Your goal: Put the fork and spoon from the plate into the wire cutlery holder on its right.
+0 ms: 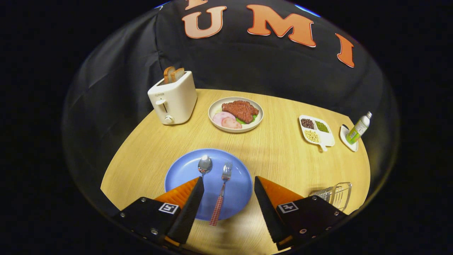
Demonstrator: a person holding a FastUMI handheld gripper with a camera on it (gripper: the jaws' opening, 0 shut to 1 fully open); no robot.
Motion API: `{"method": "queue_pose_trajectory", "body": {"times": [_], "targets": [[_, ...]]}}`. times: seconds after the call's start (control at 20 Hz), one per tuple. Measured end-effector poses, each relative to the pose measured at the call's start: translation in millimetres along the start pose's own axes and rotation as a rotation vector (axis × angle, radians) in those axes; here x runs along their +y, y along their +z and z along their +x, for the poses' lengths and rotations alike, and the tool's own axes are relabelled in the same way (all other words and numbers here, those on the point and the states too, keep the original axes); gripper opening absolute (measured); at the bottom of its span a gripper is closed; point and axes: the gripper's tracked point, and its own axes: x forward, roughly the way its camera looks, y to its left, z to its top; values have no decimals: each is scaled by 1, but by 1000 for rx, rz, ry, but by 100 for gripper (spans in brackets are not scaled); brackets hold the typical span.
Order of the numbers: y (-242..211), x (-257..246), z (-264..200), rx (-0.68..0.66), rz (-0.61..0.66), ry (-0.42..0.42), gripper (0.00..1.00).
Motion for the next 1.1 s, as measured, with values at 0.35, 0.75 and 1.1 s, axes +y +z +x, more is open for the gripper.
{"method": "queue_pose_trajectory", "body": {"times": [0.35, 0.75, 1.1], "targets": [[-45, 13, 29, 124, 36, -1, 60], [-75, 21, 50, 195, 63, -31, 23], [-69, 13, 43, 183, 113, -35, 7]]}}
